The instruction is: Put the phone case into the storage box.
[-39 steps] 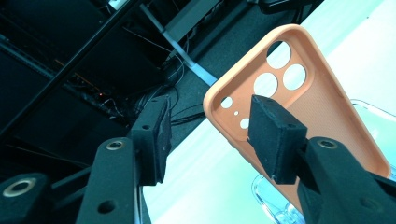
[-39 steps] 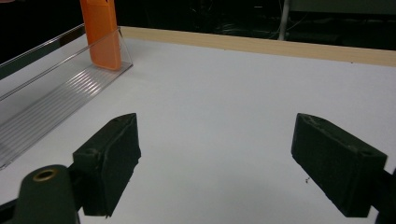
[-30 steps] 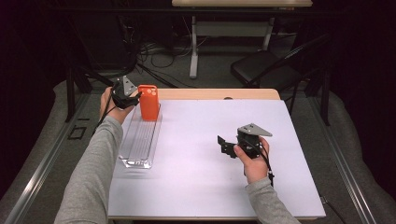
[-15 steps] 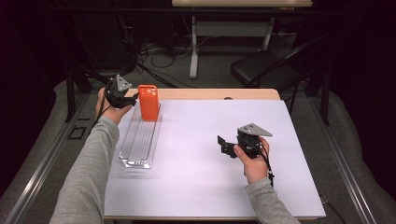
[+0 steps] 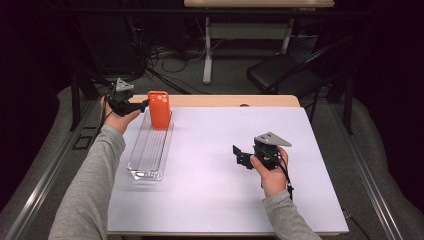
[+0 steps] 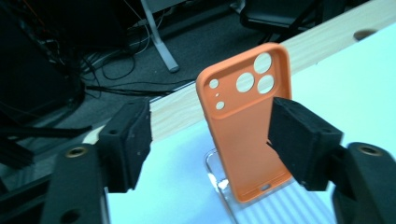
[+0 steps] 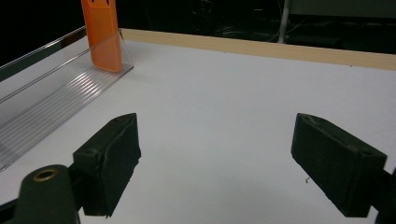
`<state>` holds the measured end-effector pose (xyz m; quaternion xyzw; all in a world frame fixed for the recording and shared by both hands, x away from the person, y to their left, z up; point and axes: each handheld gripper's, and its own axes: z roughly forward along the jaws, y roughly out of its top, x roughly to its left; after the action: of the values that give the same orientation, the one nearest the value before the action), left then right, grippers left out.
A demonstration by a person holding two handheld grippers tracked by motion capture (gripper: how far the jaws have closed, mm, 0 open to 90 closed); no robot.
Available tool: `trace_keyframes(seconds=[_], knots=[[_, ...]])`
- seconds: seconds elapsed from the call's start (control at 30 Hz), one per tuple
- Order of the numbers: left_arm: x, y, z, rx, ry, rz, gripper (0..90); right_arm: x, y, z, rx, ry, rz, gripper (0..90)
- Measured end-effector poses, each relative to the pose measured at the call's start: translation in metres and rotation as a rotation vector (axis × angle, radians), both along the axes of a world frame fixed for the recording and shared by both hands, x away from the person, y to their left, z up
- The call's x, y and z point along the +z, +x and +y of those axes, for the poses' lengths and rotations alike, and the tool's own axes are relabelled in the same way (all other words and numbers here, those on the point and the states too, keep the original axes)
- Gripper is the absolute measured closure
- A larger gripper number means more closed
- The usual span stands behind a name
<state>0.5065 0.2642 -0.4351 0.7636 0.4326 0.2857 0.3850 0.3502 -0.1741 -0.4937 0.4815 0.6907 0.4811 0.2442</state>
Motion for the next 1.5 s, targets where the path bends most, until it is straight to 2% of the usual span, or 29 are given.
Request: trace_keyframes(seconds=[0.1,0.3,0.53,0.77,0.83,1.0,1.27,1.5], knots=[[0.003,-0.002,0.001,-0.01,-0.044,0.004,26.5,0.0,0.0,0.0,0.002,0.0,0.0,15.1],[0.008,-0.006,0.003,-0.031,-0.128,0.044,25.6,0.0,0.0,0.0,0.002,0.002,-0.001,15.0],[0.013,-0.012,0.002,-0.038,-0.126,0.075,25.6,0.001,0.0,0.0,0.003,0.003,-0.004,15.1],[0.019,-0.019,-0.003,-0.046,-0.177,0.076,25.0,0.001,0.0,-0.001,0.001,0.006,-0.005,15.0],[0.02,-0.021,-0.005,-0.066,-0.161,0.078,22.6,0.002,0.0,-0.001,0.001,0.006,-0.003,15.1],[0.024,-0.027,-0.008,-0.096,-0.168,0.076,15.9,0.002,0.0,-0.001,0.001,0.005,-0.004,15.1],[0.031,-0.038,-0.015,-0.126,-0.189,0.068,15.2,0.004,0.0,-0.002,0.002,0.007,-0.012,15.0],[0.035,-0.049,-0.023,-0.171,-0.159,0.068,12.0,0.008,-0.002,-0.003,0.013,0.025,-0.011,14.9]])
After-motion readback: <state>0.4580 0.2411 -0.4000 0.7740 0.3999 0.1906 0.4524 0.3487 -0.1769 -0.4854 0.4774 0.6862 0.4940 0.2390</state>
